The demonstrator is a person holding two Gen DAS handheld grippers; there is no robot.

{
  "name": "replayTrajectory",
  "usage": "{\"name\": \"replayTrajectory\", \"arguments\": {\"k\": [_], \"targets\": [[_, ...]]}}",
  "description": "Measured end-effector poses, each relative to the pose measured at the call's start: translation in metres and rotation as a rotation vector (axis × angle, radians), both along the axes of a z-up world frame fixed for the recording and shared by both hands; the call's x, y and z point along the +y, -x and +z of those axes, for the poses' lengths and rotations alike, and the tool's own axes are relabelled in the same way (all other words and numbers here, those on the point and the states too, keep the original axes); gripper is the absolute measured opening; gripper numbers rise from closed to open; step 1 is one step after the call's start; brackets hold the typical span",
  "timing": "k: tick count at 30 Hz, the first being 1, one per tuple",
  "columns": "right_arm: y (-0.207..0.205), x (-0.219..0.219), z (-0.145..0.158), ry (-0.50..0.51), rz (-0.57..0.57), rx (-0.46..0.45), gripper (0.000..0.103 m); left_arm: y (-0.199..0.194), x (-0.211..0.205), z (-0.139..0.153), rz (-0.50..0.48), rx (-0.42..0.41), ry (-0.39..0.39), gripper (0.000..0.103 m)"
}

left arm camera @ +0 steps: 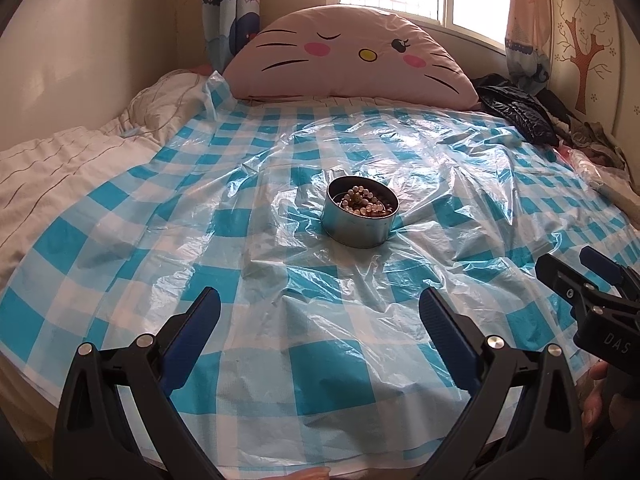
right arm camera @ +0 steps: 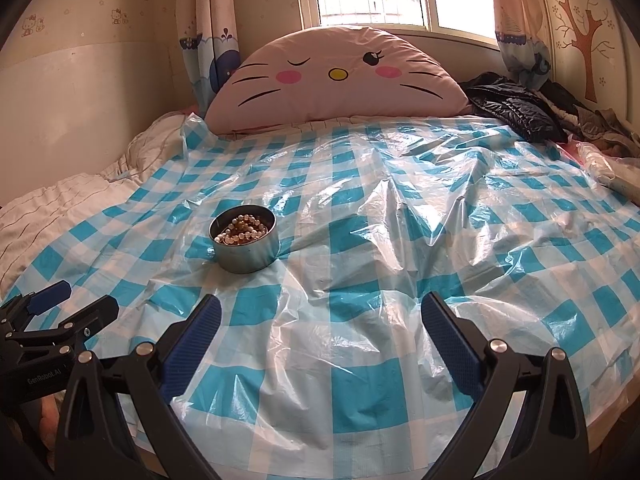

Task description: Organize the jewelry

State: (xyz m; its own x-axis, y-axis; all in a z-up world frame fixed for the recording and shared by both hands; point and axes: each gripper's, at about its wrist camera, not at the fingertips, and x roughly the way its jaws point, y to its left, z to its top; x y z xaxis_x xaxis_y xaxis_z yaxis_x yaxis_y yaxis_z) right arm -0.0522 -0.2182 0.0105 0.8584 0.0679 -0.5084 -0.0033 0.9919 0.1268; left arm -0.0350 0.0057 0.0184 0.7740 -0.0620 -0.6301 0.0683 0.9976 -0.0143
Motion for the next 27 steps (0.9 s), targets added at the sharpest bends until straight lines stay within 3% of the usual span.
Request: {"name": "replayTrajectory", "arguments": {"k": [27], "targets": [[0.0003,0.0011,0.0005,0.001,0.0,0.002,0.096,0.0016,0.0019,-0.0022,0.027,0.003,-0.025,0.096]]}}
